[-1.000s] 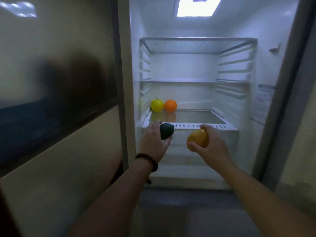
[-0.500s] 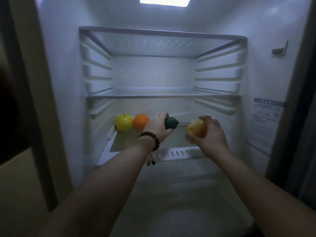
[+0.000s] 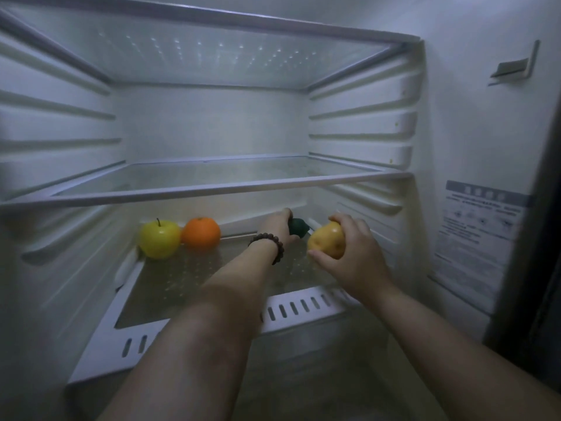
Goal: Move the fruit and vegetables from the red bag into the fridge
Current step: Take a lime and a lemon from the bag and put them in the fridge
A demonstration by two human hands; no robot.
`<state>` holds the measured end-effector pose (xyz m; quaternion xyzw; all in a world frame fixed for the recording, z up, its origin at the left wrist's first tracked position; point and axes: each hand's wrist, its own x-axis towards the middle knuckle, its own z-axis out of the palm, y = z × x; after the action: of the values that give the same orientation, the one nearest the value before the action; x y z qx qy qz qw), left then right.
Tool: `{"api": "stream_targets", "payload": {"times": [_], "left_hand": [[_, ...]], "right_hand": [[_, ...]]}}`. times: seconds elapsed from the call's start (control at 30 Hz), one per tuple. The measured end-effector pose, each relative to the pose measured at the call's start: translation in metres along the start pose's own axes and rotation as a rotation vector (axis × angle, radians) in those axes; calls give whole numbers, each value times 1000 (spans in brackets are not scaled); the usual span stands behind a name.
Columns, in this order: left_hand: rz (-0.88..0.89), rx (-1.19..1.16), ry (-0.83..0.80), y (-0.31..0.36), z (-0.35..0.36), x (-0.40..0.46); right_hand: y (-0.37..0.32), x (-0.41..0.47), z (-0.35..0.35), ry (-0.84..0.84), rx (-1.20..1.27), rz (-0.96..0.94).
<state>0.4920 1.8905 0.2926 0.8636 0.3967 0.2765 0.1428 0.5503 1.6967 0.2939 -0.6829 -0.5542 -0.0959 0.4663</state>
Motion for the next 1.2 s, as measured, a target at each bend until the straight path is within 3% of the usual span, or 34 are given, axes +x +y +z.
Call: {"api": "stream_targets", "payload": {"times": [0.4, 0.57, 0.73, 1.03, 1.1, 1.2], "left_hand": [[42, -19, -14, 3, -40, -51], [82, 142, 19, 7, -74, -109], [174, 279, 187, 14, -97, -175], [157, -401, 351, 17, -97, -300], [18, -678, 349, 12, -94, -325], [-350, -1130, 325, -3, -78, -355]], "right_hand": [[-19, -12, -9, -36, 25, 19], [-43, -38, -22, -42, 45, 26], [-68, -81, -32, -57, 50, 15], [-92, -142, -29, -86, 120, -33], [-95, -145, -29, -92, 128, -56], [-95, -146, -29, -108, 148, -74]]}}
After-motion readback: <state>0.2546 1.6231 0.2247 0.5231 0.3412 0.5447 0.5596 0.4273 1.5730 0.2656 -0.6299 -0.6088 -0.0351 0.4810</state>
